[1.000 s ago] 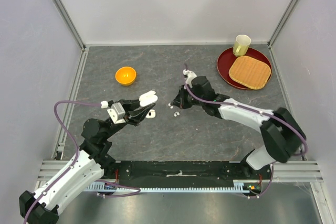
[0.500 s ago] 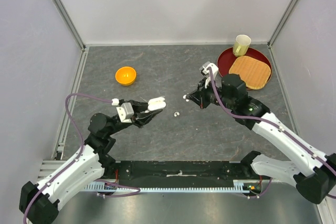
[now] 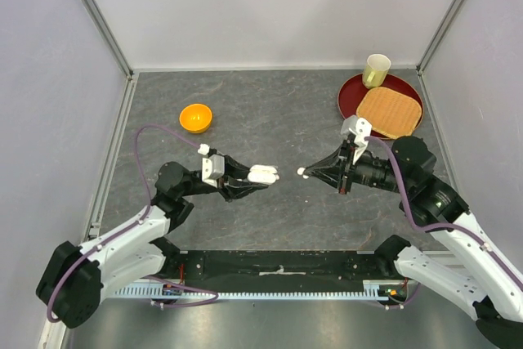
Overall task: Insert the wireless bluetooth earbuds into the charging case
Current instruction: Place the earbud in the charging case.
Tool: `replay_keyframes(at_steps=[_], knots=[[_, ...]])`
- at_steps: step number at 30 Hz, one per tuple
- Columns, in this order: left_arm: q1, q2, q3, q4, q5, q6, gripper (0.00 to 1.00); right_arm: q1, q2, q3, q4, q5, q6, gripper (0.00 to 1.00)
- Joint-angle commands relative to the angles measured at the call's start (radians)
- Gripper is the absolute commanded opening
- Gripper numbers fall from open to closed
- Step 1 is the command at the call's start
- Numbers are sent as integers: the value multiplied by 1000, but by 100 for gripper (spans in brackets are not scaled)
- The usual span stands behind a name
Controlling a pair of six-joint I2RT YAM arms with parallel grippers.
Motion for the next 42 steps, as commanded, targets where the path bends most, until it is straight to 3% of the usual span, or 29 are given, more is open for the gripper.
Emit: replay_keyframes(at_steps=[1,7,15,42], knots=[[0,71,61,202,140,-133,2,-1,-29,-22,18,-79,-4,0],[0,146,83,321,197,-228,2,-1,-2,-33,73,-133,27,0],[0,184,98,340,226,-269,2,3,17,-57,188,-220,68,0],[-20,261,123,407,256,-367,2,83,126,-56,239,-178,62,0]])
